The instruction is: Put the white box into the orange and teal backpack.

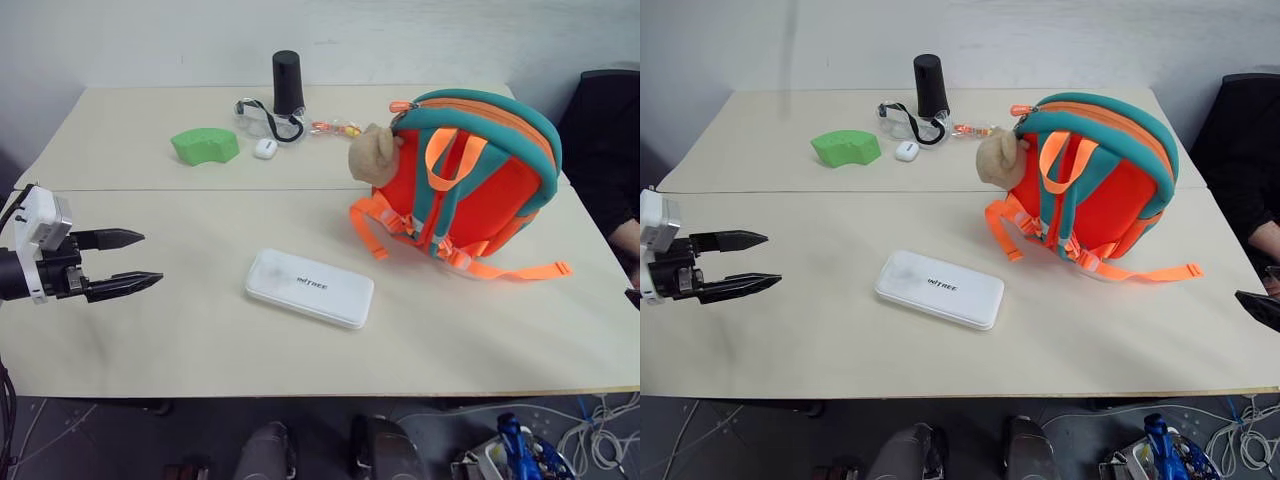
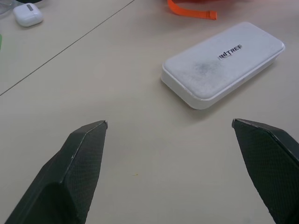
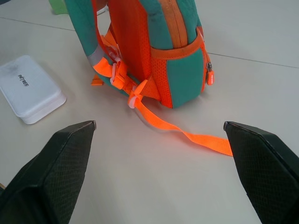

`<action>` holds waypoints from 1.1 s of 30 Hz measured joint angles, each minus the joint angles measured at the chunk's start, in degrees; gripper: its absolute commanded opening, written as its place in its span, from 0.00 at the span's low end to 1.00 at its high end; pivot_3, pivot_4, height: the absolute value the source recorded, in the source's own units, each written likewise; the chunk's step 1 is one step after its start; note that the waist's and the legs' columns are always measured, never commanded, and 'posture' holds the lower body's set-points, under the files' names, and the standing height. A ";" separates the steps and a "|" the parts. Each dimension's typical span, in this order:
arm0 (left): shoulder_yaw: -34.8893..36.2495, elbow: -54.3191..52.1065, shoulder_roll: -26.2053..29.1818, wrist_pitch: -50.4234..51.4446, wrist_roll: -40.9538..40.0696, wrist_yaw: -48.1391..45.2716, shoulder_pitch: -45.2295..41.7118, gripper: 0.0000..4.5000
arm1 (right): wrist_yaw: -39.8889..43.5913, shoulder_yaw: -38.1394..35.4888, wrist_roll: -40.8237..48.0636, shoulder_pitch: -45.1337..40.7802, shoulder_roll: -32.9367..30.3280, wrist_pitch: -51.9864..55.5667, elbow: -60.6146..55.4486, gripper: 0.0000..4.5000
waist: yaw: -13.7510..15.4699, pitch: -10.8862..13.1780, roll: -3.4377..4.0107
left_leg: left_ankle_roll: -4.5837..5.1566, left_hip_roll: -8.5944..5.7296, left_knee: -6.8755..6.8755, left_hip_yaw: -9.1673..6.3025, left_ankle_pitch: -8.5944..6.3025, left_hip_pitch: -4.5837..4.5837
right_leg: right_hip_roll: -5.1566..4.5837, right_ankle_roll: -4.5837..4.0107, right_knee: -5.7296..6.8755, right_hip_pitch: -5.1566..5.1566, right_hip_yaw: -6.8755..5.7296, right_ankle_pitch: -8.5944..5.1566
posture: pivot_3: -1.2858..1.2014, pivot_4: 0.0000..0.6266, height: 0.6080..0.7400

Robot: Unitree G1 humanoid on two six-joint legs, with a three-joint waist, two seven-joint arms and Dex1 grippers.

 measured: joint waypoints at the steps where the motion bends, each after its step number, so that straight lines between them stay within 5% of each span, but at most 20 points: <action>1: -0.07 0.00 0.00 -0.25 0.10 -0.04 0.00 1.00 | 0.00 0.00 -0.01 0.00 0.00 -0.01 0.00 1.00 | 0.00 0.00 0.00 | 0.00 0.00 0.00 0.00 0.00 0.00 | 0.00 0.00 0.00 0.00 0.00 0.00 | 0.52 0.24 1.00; 16: -3.07 2.21 -0.05 -0.97 1.47 1.85 -3.63 1.00 | -0.93 0.45 -1.13 1.19 0.67 -1.06 -3.70 0.96 | 0.02 0.00 0.00 | 0.01 -0.01 0.00 0.03 0.03 0.02 | 0.03 0.00 0.05 0.00 -0.01 0.00 | 0.52 0.24 1.00; 20: -7.17 4.90 -1.52 -4.42 4.33 2.08 -6.44 0.80 | -1.33 3.71 -0.05 2.01 2.50 -0.70 -12.20 0.72 | 0.07 0.00 0.00 | 0.02 -0.02 0.01 0.04 0.05 0.04 | 0.04 0.01 0.10 0.01 0.00 0.01 | 0.52 0.24 1.00; 29: -22.18 14.39 -9.03 -15.84 16.01 1.71 -18.72 0.18 | -6.82 27.35 -2.40 -2.89 5.77 -3.42 -28.91 0.04 | 0.23 -0.03 -0.15 | -0.01 -0.10 0.11 0.10 0.14 0.03 | 0.15 0.04 0.18 0.01 -0.06 0.02 | 0.52 0.24 1.00; 31: -25.37 16.42 -11.27 -18.90 19.19 2.02 -20.48 0.03 | -8.92 35.09 -5.36 -7.34 7.40 -5.01 -29.49 0.00 | 0.03 -0.04 -0.25 | 0.01 -0.11 0.18 0.18 0.15 0.03 | 0.17 0.06 0.24 0.00 -0.14 0.03 | 0.52 0.24 1.00; 33: -27.76 17.39 -13.73 -19.70 20.70 1.96 -21.32 0.01 | -11.50 42.68 -9.48 -11.71 8.87 -6.16 -29.11 0.00 | -0.07 -0.01 -0.29 | 0.03 -0.11 0.22 0.22 0.15 0.03 | 0.17 0.07 0.30 -0.04 -0.16 0.03 | 0.52 0.24 1.00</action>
